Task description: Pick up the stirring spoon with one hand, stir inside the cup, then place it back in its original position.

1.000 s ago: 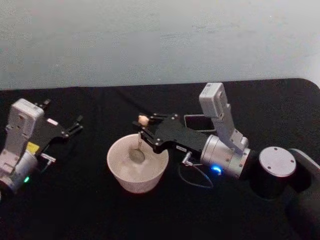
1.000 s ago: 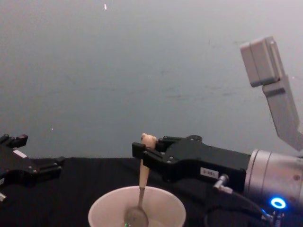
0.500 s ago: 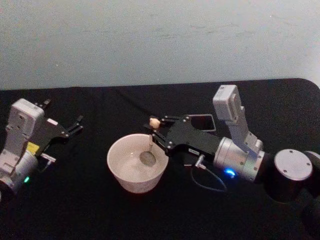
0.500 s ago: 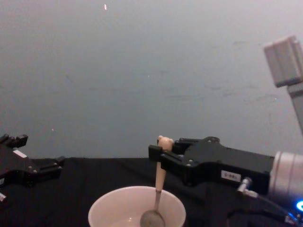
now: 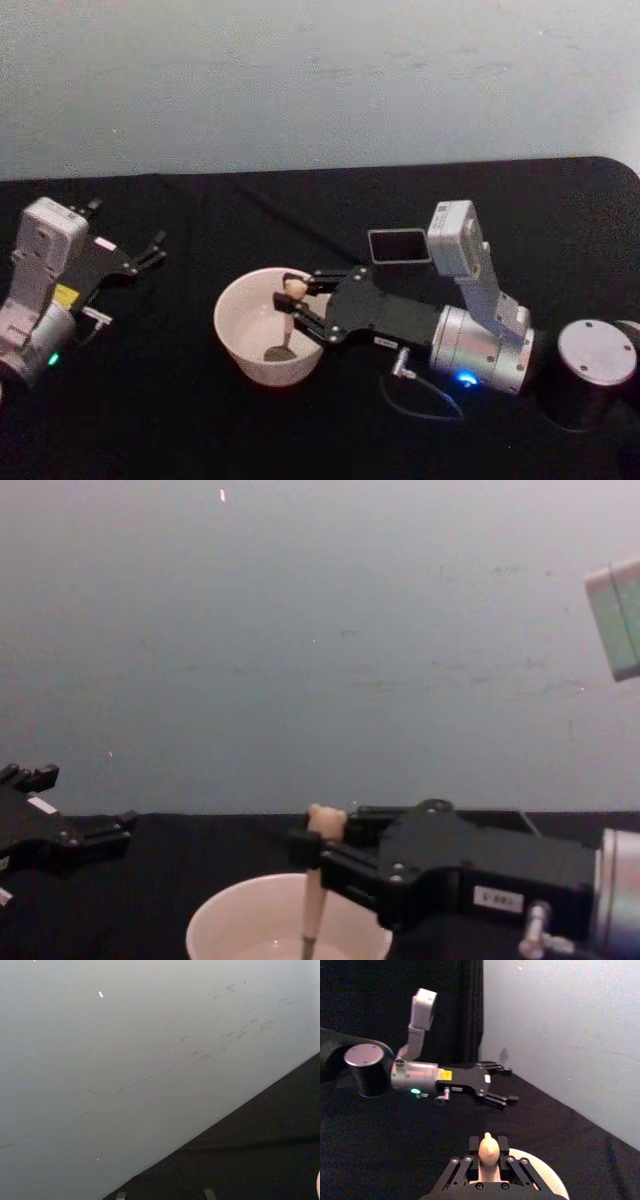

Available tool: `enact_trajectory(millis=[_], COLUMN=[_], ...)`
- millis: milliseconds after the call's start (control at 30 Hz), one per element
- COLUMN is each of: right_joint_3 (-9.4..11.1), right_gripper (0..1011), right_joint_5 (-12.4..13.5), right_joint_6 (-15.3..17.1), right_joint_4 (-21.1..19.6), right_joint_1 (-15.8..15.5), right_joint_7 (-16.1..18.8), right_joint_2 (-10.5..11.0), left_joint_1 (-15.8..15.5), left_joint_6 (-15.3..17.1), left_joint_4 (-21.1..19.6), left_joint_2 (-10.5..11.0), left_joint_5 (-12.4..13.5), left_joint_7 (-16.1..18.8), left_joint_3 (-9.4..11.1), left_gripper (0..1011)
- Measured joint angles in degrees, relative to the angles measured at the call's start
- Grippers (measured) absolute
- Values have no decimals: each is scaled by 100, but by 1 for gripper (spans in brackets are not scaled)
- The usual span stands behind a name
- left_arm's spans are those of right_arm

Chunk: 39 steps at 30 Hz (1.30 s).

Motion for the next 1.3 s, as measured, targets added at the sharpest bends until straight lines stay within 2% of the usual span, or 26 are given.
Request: enact_trajectory(millis=[200,400,667,933,1300], right_joint_3=[-103,-175,-119,10,79], right_gripper=[212,212,212,212,212], right_joint_5=[36,15,-121,-193,-237], right_joint_6=[-5,-40,-69,-80,-47], right_joint_4=[29,322,693,829,813], right_joint_1=[71,276,473,530,494], right_joint_7=[7,-144,-435,-566,-580], right_joint_2=[-104,-366,-607,-660,-651], left_joint_1=[0,0,0,0,0], left_joint_6=[0,0,0,0,0], left_joint_4=[0,0,0,0,0], left_joint_2=[0,0,0,0,0], left_joint_5=[0,0,0,1,0], left_joint_7=[0,0,0,0,0], left_joint_3=[0,0,0,0,0], left_gripper=[1001,1002,1001,1001,1001])
